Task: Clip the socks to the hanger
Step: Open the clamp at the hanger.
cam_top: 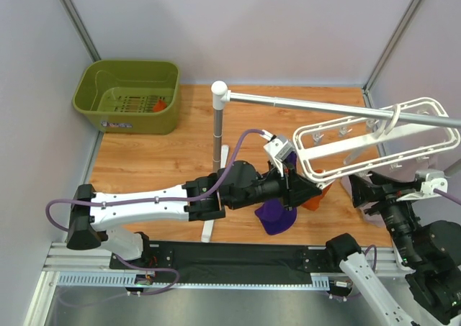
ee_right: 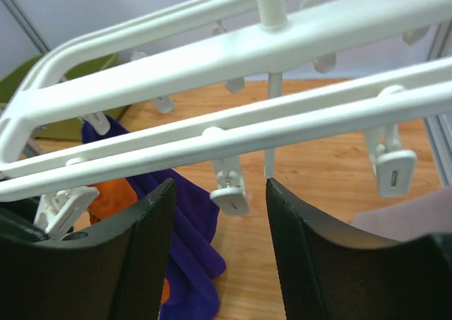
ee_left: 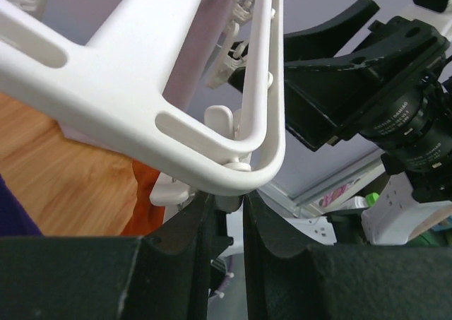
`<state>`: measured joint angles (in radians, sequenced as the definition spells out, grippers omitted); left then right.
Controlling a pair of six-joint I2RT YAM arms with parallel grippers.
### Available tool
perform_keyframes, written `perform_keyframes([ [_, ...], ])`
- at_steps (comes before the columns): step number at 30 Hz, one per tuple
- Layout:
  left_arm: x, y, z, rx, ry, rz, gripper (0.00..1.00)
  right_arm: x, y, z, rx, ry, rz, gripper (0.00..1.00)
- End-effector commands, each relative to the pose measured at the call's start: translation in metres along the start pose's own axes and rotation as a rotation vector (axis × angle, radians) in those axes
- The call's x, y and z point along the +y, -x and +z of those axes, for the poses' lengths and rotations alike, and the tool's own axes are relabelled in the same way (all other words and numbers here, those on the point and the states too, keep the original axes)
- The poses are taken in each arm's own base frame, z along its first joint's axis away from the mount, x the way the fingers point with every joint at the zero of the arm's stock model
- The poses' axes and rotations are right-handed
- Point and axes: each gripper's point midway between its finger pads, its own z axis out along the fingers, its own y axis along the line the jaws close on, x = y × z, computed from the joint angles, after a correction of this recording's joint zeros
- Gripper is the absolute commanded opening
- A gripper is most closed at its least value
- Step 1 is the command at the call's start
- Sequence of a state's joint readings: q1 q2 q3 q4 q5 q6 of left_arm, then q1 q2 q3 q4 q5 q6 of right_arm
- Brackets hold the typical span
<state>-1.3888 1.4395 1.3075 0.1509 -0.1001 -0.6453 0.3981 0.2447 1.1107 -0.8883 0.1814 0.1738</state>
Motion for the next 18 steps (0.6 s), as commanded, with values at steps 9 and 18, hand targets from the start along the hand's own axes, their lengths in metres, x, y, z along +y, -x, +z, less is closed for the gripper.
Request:
perform_keyframes([
  [9,0.042,0.037,-0.018,-0.085,0.175,0.063,0.00,0.048,0.016,0.017,-0.013,0.240,-0.021,0.40],
  [18,0.069,0.053,-0.019,-0.068,0.321,0.157,0.00,0.059,0.020,0.024,0.046,0.258,0.062,0.20],
])
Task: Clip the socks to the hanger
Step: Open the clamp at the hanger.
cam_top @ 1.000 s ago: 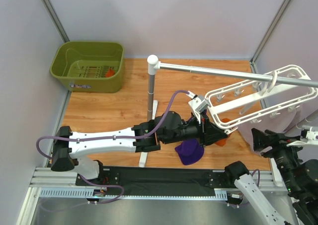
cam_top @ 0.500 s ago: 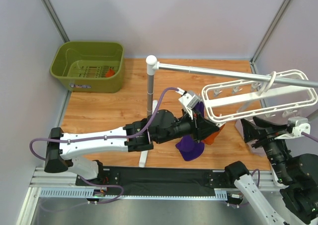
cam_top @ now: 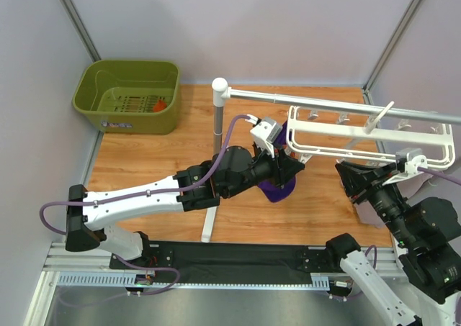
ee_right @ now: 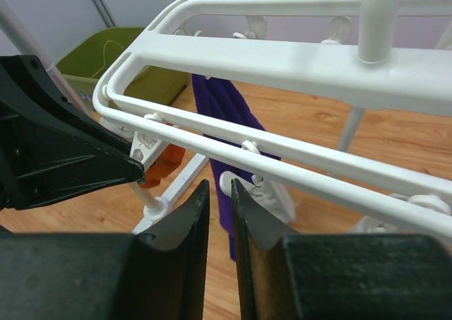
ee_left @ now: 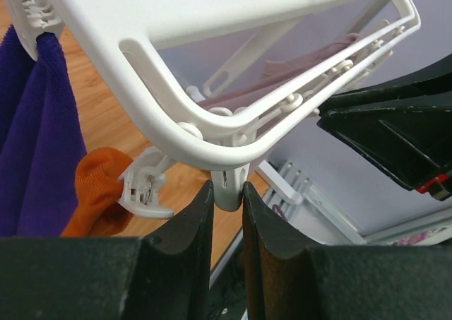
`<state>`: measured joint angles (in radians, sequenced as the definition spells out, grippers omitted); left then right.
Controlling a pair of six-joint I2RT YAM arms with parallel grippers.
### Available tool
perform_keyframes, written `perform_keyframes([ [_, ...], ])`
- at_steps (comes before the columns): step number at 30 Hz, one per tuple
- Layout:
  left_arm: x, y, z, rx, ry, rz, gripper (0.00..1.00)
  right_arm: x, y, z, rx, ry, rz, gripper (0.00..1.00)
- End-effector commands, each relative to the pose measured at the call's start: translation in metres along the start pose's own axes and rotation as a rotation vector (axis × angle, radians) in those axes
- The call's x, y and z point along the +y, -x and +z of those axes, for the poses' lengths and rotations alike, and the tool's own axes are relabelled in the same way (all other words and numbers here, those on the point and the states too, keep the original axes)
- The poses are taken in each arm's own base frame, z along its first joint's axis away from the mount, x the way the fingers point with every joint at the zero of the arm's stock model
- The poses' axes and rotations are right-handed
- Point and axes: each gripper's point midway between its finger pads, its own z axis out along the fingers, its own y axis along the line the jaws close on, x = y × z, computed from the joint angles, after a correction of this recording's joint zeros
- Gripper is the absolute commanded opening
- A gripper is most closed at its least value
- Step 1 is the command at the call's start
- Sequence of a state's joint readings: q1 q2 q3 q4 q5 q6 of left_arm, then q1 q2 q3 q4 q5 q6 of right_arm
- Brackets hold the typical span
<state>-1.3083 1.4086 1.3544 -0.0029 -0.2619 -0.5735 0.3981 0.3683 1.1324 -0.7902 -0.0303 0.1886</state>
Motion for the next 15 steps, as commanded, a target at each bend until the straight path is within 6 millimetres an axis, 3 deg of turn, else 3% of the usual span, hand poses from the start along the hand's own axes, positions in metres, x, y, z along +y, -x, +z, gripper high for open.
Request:
perform_keyframes([
  [1,0.012,0.018,-0.004,-0.009,0.080,0.085,0.00,0.014,0.011,0.002,0.005,0.051,0.073,0.17],
  [4,0.017,0.019,-0.007,-0.003,0.107,0.097,0.03,0.016,0.010,-0.001,0.022,0.048,0.121,0.13],
  [8,0.014,0.014,-0.017,0.036,0.086,0.076,0.29,0.016,0.007,-0.005,0.048,0.029,0.172,0.09],
  [15,-0.002,0.018,-0.049,0.065,-0.014,0.011,0.49,0.021,0.002,-0.009,0.081,0.038,0.231,0.03],
])
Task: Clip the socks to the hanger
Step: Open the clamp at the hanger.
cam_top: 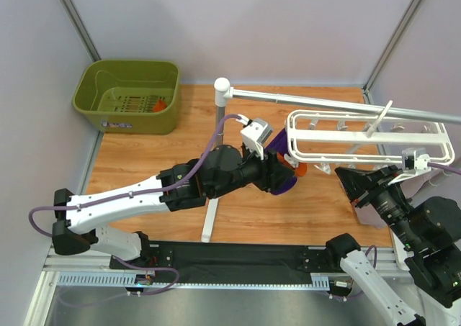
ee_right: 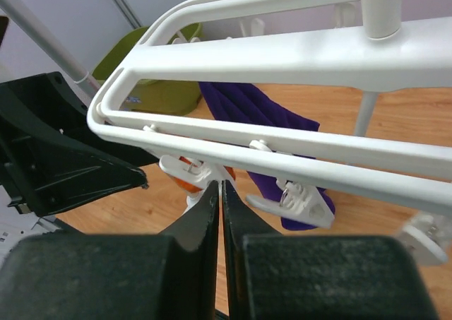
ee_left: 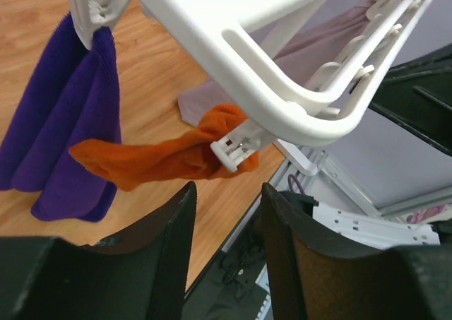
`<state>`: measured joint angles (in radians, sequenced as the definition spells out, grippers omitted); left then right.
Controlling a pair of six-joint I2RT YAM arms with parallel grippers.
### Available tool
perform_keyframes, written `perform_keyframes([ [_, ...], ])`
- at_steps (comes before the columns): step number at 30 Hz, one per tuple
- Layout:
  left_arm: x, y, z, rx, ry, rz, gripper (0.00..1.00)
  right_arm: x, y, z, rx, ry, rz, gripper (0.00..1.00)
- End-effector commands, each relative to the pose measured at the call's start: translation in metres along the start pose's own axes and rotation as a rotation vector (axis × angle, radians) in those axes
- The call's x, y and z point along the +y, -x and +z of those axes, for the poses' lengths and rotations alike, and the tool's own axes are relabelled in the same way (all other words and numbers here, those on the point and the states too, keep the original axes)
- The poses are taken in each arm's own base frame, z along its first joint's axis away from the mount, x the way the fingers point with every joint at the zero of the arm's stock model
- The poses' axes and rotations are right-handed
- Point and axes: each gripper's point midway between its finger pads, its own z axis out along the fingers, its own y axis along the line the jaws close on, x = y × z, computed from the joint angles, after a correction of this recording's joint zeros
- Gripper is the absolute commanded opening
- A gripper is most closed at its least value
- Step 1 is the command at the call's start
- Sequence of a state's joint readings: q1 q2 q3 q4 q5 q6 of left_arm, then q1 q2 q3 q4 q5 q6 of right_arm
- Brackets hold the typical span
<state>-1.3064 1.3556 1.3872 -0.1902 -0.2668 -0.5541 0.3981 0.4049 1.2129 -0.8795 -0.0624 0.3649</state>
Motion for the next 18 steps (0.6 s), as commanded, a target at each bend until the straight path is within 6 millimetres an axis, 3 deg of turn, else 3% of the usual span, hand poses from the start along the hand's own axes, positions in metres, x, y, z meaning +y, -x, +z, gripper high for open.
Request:
perform_keyframes([
  [1,-0.013,0.017,-0.031,-0.011,-0.081,-0.041,0.51,0.007,-0.003,0.000,0.032,0.022,0.055,0.03],
  [4,-0.027,0.020,-0.048,-0.015,-0.176,-0.067,0.51,0.007,-0.004,-0.001,0.037,0.022,0.056,0.02],
  [8,-0.069,0.017,-0.069,0.004,-0.434,-0.119,0.45,0.004,-0.004,-0.001,0.042,0.006,0.053,0.02],
  [11,-0.096,0.009,-0.067,0.004,-0.574,-0.191,0.38,0.007,-0.004,-0.002,0.040,0.017,0.060,0.03],
  [12,-0.107,0.014,-0.067,-0.025,-0.619,-0.192,0.36,0.008,-0.004,-0.001,0.042,0.019,0.071,0.03],
  [14,-0.124,0.002,-0.061,-0.005,-0.638,-0.178,0.34,0.012,-0.004,-0.002,0.047,0.038,0.084,0.03],
  [16,-0.148,0.007,-0.064,-0.025,-0.682,-0.149,0.33,0.016,-0.003,-0.001,0.050,0.052,0.103,0.03],
  [17,-0.155,0.000,-0.058,-0.011,-0.683,-0.141,0.31,0.018,-0.002,-0.003,0.049,0.060,0.111,0.03],
  [18,-0.166,0.007,-0.061,-0.041,-0.708,-0.126,0.30,0.019,-0.001,-0.003,0.049,0.063,0.118,0.03],
])
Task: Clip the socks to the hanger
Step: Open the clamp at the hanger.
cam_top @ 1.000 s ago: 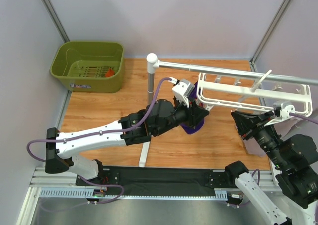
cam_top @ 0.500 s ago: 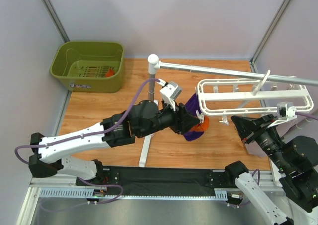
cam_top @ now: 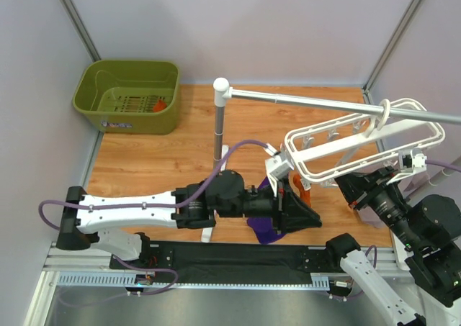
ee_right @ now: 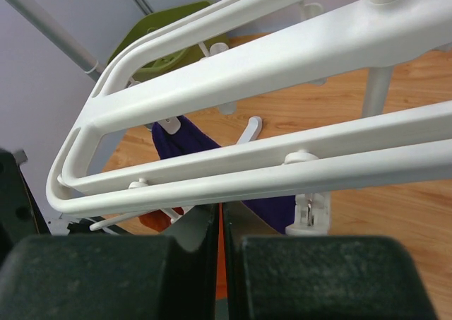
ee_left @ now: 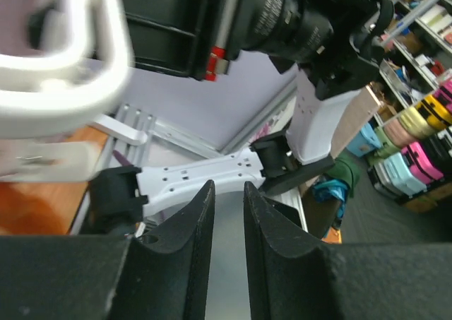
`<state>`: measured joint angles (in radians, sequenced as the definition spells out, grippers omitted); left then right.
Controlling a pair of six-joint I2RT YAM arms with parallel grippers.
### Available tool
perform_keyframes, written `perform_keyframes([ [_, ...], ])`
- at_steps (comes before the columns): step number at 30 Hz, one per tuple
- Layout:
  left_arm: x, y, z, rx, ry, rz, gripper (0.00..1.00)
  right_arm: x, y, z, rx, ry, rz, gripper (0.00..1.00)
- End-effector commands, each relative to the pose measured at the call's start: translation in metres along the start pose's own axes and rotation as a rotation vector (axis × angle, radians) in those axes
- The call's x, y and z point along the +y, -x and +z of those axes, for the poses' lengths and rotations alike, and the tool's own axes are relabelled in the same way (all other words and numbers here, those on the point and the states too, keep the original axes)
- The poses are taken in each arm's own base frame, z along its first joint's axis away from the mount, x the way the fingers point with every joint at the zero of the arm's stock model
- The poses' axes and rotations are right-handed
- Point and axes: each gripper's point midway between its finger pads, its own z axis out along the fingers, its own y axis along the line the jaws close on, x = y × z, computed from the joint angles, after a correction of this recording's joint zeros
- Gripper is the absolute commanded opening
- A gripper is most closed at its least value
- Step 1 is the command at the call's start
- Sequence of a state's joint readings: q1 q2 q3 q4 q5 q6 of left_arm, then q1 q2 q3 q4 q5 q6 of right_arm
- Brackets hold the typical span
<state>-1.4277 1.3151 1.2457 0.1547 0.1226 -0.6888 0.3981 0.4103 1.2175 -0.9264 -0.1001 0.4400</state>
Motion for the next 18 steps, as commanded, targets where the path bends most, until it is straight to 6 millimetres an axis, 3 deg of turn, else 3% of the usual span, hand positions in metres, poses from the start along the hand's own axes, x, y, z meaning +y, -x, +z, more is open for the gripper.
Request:
perform_keyframes([
  [1,-0.059,0.023,0.014,-0.097,-0.150,0.052,0.29,0.016,0.011,-0.001,-0.007,0.052,0.053,0.03],
  [4,-0.054,0.019,0.029,-0.142,-0.036,0.089,0.28,0.017,0.014,-0.003,-0.017,0.046,0.080,0.03],
  [5,-0.043,0.010,0.036,-0.131,0.020,0.099,0.29,0.017,0.015,-0.004,-0.022,0.043,0.100,0.03],
  [10,0.009,0.021,0.051,-0.258,0.337,0.233,0.34,0.015,0.015,-0.005,-0.026,0.018,0.161,0.03],
  [13,0.027,0.025,0.069,-0.305,0.412,0.357,0.38,0.014,0.013,-0.004,-0.015,0.010,0.182,0.03],
  [14,0.034,0.018,0.078,-0.288,0.428,0.373,0.39,0.014,0.013,-0.004,-0.014,0.009,0.184,0.03],
  [15,0.035,0.022,0.082,-0.287,0.430,0.401,0.39,0.011,0.016,-0.005,-0.024,-0.016,0.181,0.03],
  [17,0.060,0.022,0.085,-0.283,0.468,0.379,0.39,0.003,0.018,-0.013,-0.021,-0.070,0.158,0.04],
  [18,0.061,0.019,0.084,-0.275,0.471,0.354,0.39,0.004,0.024,-0.015,-0.039,-0.073,0.157,0.05],
])
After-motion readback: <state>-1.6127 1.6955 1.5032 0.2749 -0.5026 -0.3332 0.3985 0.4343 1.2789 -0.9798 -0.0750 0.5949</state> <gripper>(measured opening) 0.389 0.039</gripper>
